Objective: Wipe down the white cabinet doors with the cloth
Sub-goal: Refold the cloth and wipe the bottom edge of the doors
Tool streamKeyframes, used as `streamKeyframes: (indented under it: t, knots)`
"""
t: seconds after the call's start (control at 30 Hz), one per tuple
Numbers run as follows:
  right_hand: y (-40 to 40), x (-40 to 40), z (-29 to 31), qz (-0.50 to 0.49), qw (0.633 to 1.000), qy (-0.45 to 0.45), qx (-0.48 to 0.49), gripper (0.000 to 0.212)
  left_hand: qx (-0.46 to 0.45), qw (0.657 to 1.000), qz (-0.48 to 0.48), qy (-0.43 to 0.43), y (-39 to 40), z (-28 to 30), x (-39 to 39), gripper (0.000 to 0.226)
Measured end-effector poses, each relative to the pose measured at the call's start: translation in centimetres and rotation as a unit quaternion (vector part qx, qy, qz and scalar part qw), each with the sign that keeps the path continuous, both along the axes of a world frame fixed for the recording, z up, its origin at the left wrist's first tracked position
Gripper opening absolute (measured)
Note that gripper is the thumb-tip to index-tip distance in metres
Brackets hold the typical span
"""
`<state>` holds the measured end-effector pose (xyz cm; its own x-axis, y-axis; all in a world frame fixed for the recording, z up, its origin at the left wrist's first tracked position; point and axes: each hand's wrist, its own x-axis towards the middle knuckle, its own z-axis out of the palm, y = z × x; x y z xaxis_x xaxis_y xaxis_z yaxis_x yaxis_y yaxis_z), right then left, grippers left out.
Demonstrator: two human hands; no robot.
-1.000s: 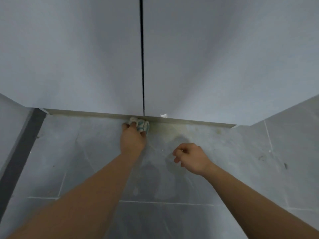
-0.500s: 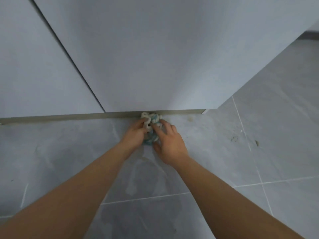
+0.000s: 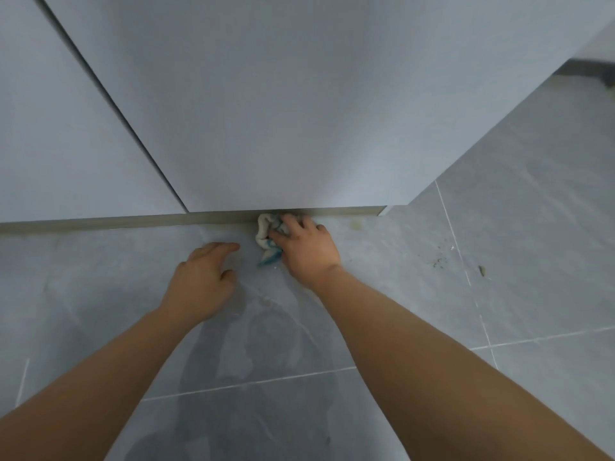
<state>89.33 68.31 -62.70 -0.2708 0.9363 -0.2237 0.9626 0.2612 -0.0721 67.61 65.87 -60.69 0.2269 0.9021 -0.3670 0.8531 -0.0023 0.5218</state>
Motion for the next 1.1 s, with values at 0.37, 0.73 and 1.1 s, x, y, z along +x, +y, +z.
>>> streamKeyframes:
  t: [0.37,0.73,1.1]
  knots:
    - [-2.2,8.8,-1.1,-0.213,0.976,-0.006,0.038,0.043,-0.019,0.998,-0.040,0.038,-0.8,0.3,0.2,0.070]
    - [-1.3,8.7,1.9,-0.414,0.900,0.104,-0.086,0.042,-0.031,0.999,-0.035,0.028,-0.5,1.2,-0.1,0.069]
    - [-1.1,-3.1,11.8,-0.504,0.588,0.492,-0.397,0.025,-0.033,0.996,0.074,-0.047,1.2,11.4,-5.4,0.048]
